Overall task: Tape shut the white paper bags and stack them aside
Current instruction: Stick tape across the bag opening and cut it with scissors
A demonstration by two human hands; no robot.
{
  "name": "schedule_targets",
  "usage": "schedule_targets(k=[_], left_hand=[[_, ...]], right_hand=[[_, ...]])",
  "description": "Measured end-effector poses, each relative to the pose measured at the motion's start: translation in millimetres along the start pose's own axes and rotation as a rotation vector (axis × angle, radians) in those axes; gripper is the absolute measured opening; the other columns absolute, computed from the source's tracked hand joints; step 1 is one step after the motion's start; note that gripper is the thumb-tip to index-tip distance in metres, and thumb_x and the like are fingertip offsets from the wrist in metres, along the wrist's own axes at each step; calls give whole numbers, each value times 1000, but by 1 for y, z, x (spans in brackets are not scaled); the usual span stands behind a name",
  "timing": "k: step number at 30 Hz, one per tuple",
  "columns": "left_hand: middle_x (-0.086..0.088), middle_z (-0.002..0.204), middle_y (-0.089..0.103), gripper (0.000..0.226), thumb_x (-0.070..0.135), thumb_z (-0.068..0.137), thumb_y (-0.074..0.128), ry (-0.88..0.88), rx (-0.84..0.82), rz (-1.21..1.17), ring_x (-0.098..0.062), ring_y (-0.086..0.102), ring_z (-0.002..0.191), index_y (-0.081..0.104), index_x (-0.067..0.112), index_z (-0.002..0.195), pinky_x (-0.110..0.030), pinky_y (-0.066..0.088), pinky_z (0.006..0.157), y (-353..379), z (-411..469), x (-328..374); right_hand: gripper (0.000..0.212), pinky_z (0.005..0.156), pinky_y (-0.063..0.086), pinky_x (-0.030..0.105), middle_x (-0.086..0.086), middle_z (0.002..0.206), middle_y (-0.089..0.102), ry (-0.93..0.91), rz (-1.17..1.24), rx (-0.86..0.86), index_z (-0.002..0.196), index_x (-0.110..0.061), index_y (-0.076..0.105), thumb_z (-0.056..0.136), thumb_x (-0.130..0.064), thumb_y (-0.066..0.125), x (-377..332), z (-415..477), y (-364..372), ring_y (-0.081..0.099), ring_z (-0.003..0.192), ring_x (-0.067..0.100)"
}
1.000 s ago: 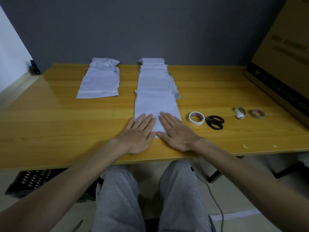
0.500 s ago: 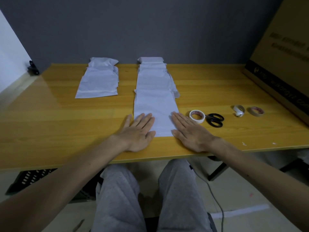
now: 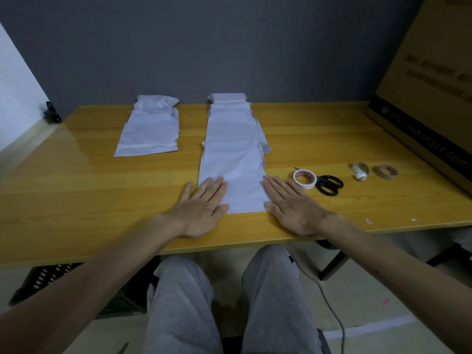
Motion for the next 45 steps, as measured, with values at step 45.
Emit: schedule_targets(k=[45], left_hand=[[8, 158, -22, 58, 44, 103, 8, 83, 79, 19, -5, -22, 143, -15, 22, 152, -29, -12, 118, 2, 1, 8]], right_hand=[[62, 118, -9, 25, -9, 159, -14, -146, 140, 22, 152, -23, -8, 101, -52, 12, -42, 30, 4, -17, 143, 1]])
Point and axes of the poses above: each hand's wrist, its own z-axis towards the middle knuckle, its own y-axis out of the palm, x = y × z, the point moved 3 cm from there along z, towards the middle knuckle
